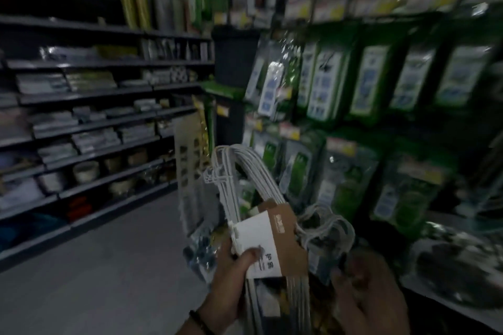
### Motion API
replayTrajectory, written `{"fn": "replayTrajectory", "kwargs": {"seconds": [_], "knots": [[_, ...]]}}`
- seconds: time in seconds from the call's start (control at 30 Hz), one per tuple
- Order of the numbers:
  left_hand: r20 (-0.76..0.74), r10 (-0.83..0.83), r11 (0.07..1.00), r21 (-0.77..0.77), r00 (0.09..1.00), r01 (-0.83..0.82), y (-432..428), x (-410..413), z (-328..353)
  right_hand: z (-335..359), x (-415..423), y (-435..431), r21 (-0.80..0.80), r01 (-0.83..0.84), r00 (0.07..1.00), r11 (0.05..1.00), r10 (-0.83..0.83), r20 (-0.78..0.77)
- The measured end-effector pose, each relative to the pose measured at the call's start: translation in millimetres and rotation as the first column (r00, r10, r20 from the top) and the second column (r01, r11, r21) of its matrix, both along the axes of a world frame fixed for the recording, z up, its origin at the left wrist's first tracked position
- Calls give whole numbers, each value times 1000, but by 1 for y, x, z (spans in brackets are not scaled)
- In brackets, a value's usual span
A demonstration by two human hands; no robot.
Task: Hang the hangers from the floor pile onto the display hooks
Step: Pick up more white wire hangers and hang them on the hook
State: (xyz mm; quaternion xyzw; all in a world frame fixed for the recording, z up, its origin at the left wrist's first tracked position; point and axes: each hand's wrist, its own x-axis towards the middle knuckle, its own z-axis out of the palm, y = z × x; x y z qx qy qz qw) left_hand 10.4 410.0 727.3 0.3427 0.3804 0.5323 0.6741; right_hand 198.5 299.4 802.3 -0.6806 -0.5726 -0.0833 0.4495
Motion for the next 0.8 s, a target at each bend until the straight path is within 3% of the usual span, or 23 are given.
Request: {"fn": "replayTrajectory", "kwargs": {"seconds": [0.1,0.27,0.37,0.5,0.57,0.67,0.8], "knots": [[-102,-170,974,136,980,183,-16,13,39,59,-1,0,-109,22,994,994,-9,113],[-138,-424,875,191,895,444,-61,35,101,155,-2,-7,-180,39,997,983,-50,-56],[-143,-517,799,272,844,536,-90,58,130,190,15,-42,-129,224,974,966,-217,63],[-167,-641,662,372,749,650,-129,95,170,219,50,-104,-68,381,923,922,-374,93],[-254,-634,597,439,730,671,-149,117,199,231,68,-136,-52,421,904,905,-415,104],[-312,-532,536,595,787,599,-176,161,250,245,95,-185,-38,476,871,878,-465,158],[-260,-452,564,658,853,499,-229,225,308,265,138,-249,33,514,850,857,-514,118]]}}
